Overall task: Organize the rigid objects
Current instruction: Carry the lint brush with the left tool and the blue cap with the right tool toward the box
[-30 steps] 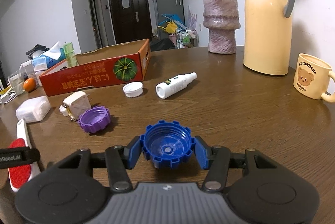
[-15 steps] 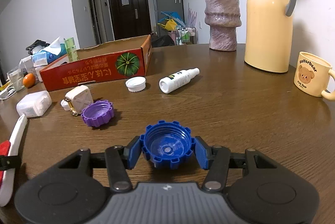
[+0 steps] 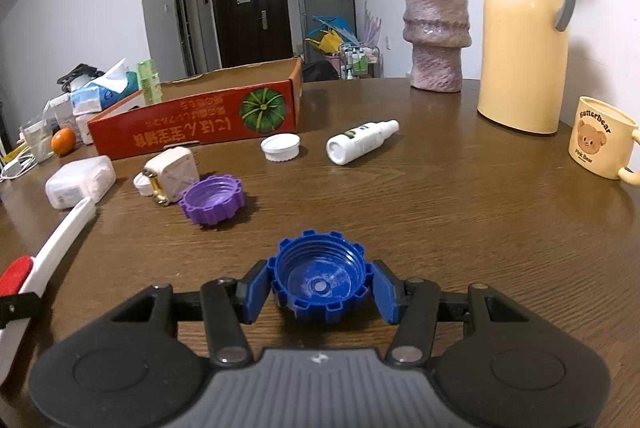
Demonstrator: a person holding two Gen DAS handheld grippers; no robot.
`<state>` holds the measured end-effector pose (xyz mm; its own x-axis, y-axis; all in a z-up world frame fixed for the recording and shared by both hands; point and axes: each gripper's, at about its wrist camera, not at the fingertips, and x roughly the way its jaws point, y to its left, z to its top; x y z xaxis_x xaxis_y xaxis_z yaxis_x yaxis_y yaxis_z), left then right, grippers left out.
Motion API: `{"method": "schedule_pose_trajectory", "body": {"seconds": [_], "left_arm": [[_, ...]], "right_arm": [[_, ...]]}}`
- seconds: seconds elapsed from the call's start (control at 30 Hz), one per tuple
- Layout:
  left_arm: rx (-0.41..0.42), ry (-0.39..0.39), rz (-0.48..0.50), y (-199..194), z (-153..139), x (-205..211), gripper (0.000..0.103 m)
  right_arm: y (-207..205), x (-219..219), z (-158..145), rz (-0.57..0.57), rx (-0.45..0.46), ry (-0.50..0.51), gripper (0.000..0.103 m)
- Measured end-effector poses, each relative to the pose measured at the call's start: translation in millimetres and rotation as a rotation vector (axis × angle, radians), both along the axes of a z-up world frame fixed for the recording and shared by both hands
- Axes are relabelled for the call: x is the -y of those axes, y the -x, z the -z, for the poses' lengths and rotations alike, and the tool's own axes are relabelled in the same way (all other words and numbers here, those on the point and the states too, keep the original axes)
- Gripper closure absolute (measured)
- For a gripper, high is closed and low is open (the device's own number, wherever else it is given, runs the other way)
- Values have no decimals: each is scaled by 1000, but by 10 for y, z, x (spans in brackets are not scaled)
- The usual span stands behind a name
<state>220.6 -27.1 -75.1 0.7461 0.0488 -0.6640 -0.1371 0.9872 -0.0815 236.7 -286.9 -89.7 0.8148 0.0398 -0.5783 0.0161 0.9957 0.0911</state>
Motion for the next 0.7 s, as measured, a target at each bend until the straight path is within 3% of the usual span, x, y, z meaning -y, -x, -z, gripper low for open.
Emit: {"method": "schedule_pose_trajectory", "body": {"seconds": [0.4, 0.7], "left_arm": [[84, 3, 36, 15, -276, -15, 46], [151, -6, 46, -185, -573, 25, 46]], "right_arm": [[46, -201, -95, -32, 19, 32, 50], [-57, -367, -277, -60, 62, 39, 50]]}}
